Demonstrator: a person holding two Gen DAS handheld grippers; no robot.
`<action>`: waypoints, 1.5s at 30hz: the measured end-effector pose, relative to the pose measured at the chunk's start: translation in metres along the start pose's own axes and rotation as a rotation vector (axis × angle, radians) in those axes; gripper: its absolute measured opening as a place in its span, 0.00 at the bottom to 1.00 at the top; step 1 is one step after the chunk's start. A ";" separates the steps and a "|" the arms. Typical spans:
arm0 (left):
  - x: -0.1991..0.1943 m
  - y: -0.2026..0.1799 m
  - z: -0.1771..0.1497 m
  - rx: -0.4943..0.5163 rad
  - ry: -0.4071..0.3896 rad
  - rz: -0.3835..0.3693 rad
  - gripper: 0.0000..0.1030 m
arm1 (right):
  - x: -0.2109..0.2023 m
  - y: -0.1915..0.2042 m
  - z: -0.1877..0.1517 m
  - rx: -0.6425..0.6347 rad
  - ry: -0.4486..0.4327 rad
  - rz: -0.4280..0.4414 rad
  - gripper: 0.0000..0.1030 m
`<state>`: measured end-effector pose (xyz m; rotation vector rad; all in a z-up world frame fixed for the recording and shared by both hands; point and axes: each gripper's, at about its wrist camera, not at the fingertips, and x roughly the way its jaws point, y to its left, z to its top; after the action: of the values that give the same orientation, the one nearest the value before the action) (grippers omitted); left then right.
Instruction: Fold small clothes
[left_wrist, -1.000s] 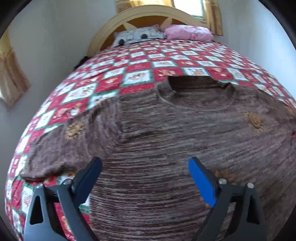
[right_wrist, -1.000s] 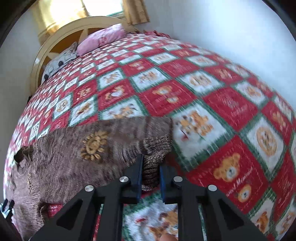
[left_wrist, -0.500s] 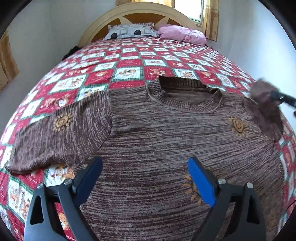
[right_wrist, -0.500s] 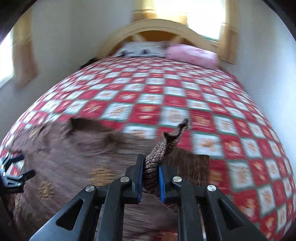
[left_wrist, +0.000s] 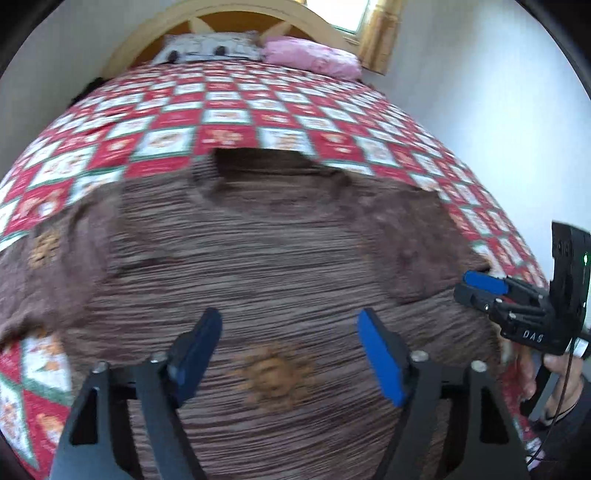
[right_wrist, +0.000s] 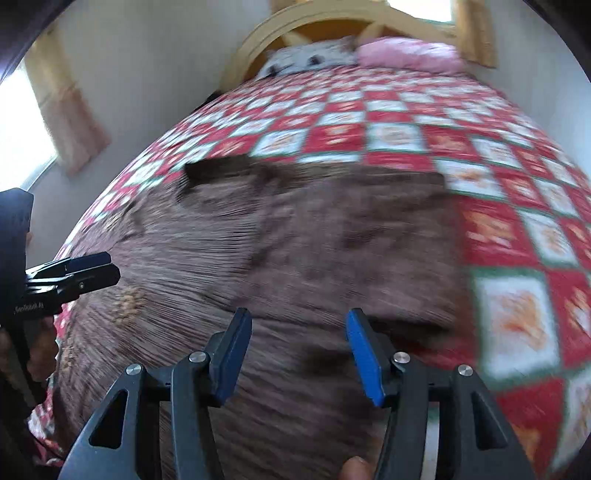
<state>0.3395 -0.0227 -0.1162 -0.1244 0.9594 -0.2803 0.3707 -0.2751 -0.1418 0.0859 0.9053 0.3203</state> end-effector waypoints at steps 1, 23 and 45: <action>0.005 -0.011 0.003 0.015 0.006 -0.011 0.65 | -0.008 -0.006 -0.004 0.017 -0.019 -0.022 0.53; 0.089 -0.087 0.045 0.068 0.081 -0.020 0.09 | -0.045 -0.033 -0.052 0.057 -0.223 -0.159 0.53; 0.031 -0.027 0.049 0.112 -0.023 0.120 0.09 | -0.040 -0.030 -0.055 0.044 -0.196 -0.157 0.54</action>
<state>0.3920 -0.0579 -0.1063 0.0319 0.9226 -0.2209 0.3114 -0.3196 -0.1519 0.0847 0.7199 0.1427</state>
